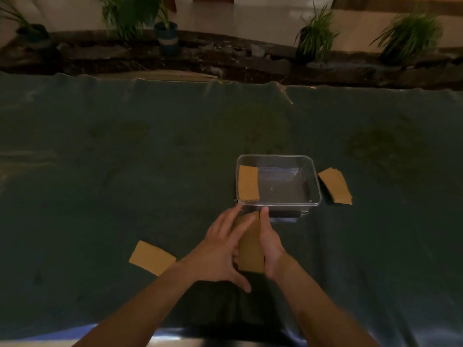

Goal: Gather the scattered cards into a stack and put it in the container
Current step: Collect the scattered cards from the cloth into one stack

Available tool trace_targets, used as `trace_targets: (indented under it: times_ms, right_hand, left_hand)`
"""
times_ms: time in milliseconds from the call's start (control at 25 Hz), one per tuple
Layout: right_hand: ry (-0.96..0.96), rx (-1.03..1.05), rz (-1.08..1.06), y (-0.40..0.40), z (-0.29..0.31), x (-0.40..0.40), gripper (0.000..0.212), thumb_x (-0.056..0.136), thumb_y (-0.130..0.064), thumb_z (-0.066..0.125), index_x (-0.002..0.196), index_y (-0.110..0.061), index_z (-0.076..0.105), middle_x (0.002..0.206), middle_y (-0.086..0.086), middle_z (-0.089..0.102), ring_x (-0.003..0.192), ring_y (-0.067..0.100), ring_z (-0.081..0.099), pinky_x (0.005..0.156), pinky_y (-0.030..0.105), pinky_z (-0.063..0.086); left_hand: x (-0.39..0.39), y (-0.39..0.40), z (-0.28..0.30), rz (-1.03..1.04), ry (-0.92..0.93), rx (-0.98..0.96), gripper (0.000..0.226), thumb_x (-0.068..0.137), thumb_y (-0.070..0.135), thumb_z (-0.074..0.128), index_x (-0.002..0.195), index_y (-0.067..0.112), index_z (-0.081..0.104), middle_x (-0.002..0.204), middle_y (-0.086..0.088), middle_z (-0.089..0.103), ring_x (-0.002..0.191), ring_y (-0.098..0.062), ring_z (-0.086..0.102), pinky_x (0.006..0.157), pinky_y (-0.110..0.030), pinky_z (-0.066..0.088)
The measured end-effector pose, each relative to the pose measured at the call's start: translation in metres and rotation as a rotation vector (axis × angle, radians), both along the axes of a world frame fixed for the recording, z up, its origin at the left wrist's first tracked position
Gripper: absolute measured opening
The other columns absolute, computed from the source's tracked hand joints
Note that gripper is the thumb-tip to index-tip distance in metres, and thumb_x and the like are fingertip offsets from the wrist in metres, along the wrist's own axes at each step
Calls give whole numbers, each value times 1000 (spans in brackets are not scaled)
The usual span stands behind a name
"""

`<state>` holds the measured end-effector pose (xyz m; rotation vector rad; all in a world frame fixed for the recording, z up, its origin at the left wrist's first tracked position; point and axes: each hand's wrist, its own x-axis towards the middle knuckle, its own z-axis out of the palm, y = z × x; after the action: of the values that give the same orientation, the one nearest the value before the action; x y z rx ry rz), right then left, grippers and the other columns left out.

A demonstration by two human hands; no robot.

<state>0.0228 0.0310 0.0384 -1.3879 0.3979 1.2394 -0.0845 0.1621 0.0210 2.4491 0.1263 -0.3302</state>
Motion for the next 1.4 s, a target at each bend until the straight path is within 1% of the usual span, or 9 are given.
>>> trace_targets:
  times_ms: [120,200,280,520,680,880,1000,1120,1400]
  right_hand:
    - [72,100,-49,-8,1,18,97,79,-87,30,117,-4,66,93,19,70,71,29,66,75,42,56]
    - [74,131,-76,-10,0,26,94,81,-85,30,121,-8,64,97,22,71,69,29,66,75,43,56]
    - [72,141,-79,-9,1,30,89,81,-84,33,124,-12,62,99,22,71,69,30,66,75,44,56]
    - [66,147,-31,-5,7,31,84,83,-81,38,124,-12,62,95,20,69,69,29,64,75,45,55]
    - [33,87,14,-10,9,26,71,79,-79,51,122,-24,60,101,18,67,75,28,65,82,50,57]
    - [-2,62,167,-17,17,15,64,74,-62,70,129,-32,56,107,14,67,81,27,66,86,49,55]
    - [-107,14,316,-26,24,6,55,85,-68,55,128,-33,60,115,10,68,99,27,66,89,42,53]
    - [-89,55,239,-42,24,0,72,84,-74,49,122,-16,66,105,13,73,88,26,70,78,40,56]
    - [-116,77,-3,-92,21,17,79,85,-78,41,114,-9,66,80,17,68,62,28,65,63,40,57]
  left_hand:
    - [-54,56,-53,601,27,118,110,64,91,45,153,45,-1,167,-1,-12,153,-27,-5,122,-55,10]
    - [-87,93,-81,912,276,195,105,74,79,55,156,36,7,166,-10,-2,151,-37,6,118,-59,18]
    - [-103,105,-93,942,458,226,99,79,66,63,156,29,13,164,-13,6,147,-40,14,114,-60,27]
    - [-109,102,-91,990,442,264,73,81,45,73,144,25,43,139,-17,41,126,-43,40,102,-54,40]
    - [-105,113,-79,1196,293,-145,28,85,10,73,113,8,69,113,-22,70,102,-36,64,88,-46,52]
    - [-36,67,3,574,313,-729,22,88,6,70,91,27,77,89,3,78,91,-12,71,79,-25,54]
    - [13,22,32,403,117,-681,17,88,3,68,97,15,76,95,-2,76,95,-15,71,86,-28,55]
    - [43,-14,38,374,-50,-626,20,86,-1,69,98,15,75,98,-5,75,96,-18,70,89,-35,56]
    - [75,-83,45,255,-169,-394,32,91,14,66,119,30,66,118,11,56,103,0,58,89,-17,50]
